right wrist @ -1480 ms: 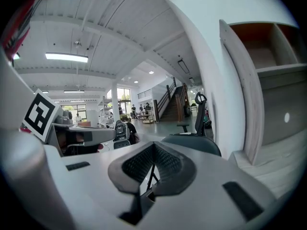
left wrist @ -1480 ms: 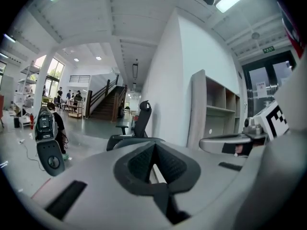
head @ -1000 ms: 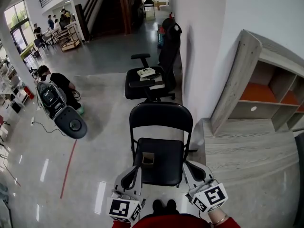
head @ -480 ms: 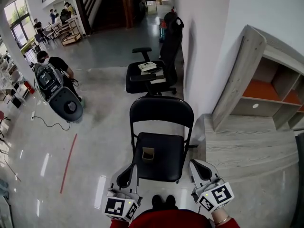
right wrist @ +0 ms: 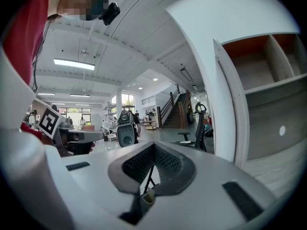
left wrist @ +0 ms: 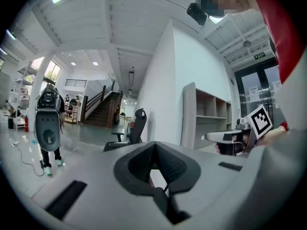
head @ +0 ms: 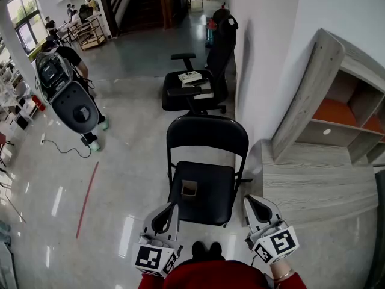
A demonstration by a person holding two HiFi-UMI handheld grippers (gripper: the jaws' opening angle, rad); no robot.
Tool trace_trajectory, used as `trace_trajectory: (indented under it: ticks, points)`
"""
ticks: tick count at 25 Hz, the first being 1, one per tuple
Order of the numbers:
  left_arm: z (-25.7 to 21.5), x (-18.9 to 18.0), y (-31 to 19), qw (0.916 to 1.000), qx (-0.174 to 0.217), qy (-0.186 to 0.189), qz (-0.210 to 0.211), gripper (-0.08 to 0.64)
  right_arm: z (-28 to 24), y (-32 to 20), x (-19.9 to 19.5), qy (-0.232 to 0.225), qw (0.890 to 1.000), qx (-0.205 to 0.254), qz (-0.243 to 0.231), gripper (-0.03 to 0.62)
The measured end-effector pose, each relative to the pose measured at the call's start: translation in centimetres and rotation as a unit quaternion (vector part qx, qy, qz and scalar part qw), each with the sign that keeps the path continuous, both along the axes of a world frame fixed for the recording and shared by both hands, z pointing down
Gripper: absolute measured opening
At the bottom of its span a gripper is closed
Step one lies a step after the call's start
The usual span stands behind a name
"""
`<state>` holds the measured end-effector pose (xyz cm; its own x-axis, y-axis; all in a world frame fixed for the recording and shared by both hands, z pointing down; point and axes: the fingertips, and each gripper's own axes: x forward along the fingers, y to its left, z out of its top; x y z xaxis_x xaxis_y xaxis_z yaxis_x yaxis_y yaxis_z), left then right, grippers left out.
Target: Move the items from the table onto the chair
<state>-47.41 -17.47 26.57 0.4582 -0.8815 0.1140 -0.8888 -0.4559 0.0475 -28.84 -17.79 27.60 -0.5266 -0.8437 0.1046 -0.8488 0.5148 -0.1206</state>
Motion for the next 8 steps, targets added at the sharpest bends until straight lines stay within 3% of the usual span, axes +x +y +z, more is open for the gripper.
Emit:
trace_trajectory:
  ticks: [8]
  points:
    - [0.22,0.51,0.2,1.0,-0.003,-0.005,0.007,0.008,-0.03,0.13,-0.37,-0.001,1.0,0.002,-0.003,0.006]
